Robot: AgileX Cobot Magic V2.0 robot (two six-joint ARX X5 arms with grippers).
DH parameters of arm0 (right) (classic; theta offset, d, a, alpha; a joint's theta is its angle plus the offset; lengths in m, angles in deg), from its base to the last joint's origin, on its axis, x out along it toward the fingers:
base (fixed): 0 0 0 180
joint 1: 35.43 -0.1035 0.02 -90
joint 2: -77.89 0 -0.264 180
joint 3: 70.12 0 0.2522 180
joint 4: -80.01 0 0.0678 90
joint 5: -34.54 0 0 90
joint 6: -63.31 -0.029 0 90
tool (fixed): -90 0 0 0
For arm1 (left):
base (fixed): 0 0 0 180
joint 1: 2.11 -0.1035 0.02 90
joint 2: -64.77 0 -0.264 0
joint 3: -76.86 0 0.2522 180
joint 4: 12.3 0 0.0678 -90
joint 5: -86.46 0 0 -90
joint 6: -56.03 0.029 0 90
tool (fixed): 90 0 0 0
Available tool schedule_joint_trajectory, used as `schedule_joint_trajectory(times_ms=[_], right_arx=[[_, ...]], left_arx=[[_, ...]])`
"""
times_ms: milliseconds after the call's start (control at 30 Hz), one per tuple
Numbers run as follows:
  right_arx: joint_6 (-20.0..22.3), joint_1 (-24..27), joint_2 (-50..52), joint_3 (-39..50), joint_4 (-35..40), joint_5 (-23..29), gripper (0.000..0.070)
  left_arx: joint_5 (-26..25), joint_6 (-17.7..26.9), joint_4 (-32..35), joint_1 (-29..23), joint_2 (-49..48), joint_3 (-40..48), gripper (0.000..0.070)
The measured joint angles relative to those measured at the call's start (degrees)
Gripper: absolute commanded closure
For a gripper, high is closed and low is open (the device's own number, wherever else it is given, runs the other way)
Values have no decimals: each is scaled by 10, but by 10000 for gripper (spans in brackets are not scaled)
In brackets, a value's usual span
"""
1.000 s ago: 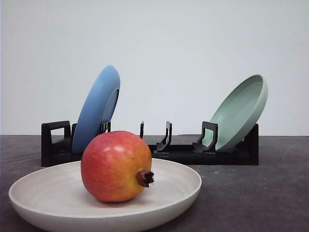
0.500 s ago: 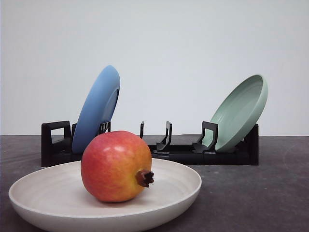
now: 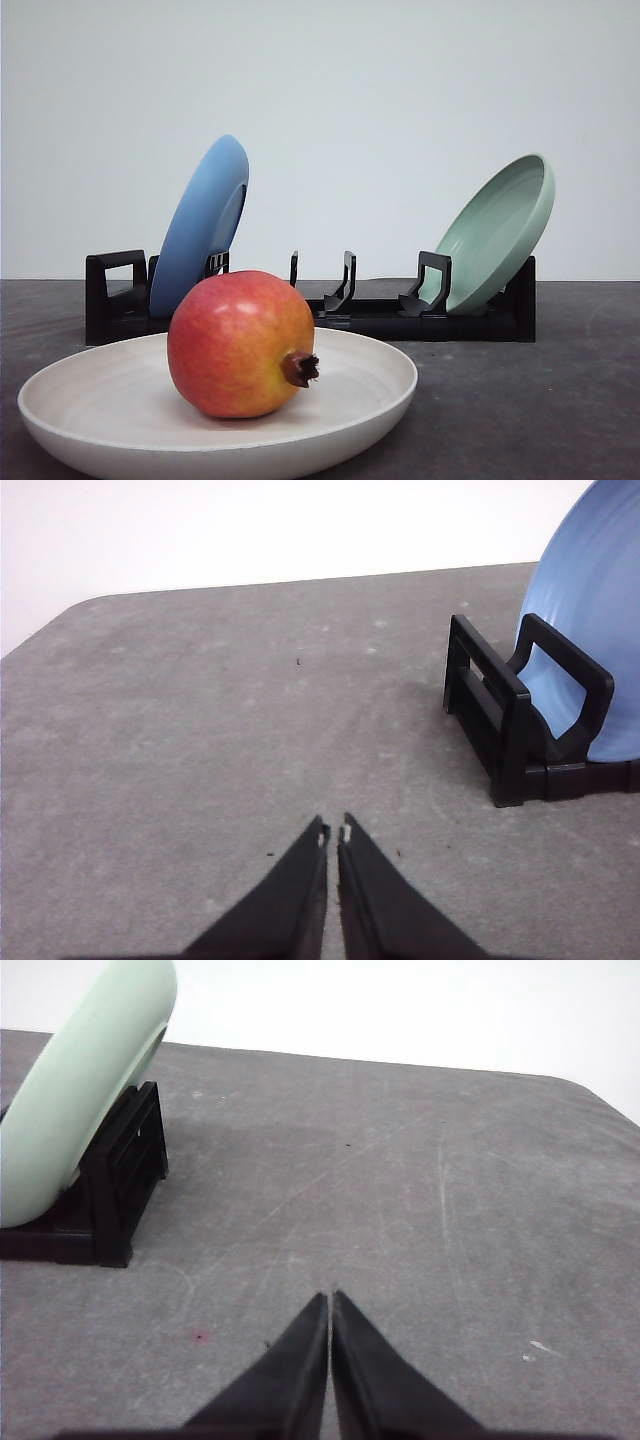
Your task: Place pomegranate in white plate
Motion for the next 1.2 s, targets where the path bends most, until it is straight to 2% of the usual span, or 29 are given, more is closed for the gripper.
schedule_joint_trajectory(times_ms=[1200], right_arx=[[0, 0, 0, 0, 0, 0, 700]], left_arx=[[0, 0, 0, 0, 0, 0, 700]])
